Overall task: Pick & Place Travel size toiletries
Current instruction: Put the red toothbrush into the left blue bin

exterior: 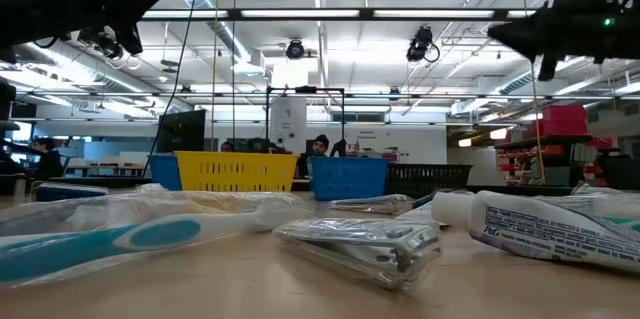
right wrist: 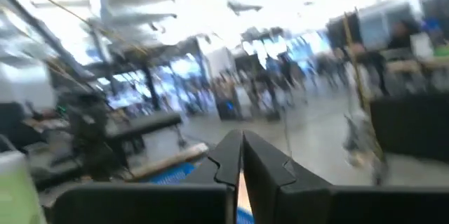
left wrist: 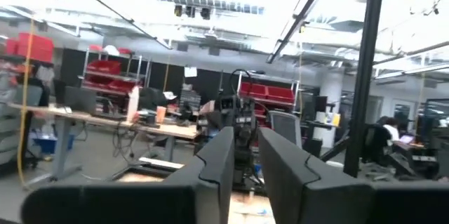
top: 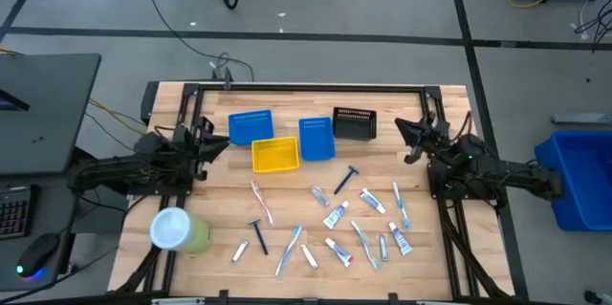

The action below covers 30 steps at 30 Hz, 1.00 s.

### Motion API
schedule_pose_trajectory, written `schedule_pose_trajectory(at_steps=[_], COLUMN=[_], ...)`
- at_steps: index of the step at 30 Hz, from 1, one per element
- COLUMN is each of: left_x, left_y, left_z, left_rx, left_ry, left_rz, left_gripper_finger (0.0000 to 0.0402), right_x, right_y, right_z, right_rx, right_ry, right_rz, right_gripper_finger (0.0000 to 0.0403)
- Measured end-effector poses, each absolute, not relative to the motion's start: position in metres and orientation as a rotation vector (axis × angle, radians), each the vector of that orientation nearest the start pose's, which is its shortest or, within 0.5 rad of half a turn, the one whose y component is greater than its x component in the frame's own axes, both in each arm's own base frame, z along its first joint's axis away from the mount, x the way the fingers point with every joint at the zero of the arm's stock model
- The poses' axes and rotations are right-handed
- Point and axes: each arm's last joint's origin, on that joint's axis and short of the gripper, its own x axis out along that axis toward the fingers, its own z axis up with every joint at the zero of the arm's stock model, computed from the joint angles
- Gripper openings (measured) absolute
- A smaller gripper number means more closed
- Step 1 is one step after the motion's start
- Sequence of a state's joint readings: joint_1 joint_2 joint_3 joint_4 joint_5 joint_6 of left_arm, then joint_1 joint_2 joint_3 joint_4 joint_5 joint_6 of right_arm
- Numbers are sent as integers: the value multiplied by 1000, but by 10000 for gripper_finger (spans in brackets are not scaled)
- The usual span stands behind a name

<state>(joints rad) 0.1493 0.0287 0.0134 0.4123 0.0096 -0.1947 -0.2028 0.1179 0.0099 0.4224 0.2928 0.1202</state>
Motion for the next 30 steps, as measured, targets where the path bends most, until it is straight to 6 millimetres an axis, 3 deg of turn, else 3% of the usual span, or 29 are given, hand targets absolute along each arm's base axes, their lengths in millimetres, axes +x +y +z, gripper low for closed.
schedule_pose_trajectory(at_steps=[3,8,16,23,30], left_x=[94,101,128,160,184], left_y=[14,14,16,12,-4], left_z=[207,226,242,231,201], left_rx=[-189,-183,-172,-193,-144], left_ry=[-365,-301,-40,154,360], left_rz=[87,70,32,-128,-242], left_gripper_finger=[103,133,147,148,142], right_x=[97,108,163,212,228], right_y=[-25,-22,-32,-42,-46], right_z=[207,214,237,224,209], right_rx=[55,-40,-6,20,27], right_ry=[-428,-466,-227,-11,76], right_rz=[-367,-198,-161,-164,-165], right_gripper_finger=[44,80,134,149,150])
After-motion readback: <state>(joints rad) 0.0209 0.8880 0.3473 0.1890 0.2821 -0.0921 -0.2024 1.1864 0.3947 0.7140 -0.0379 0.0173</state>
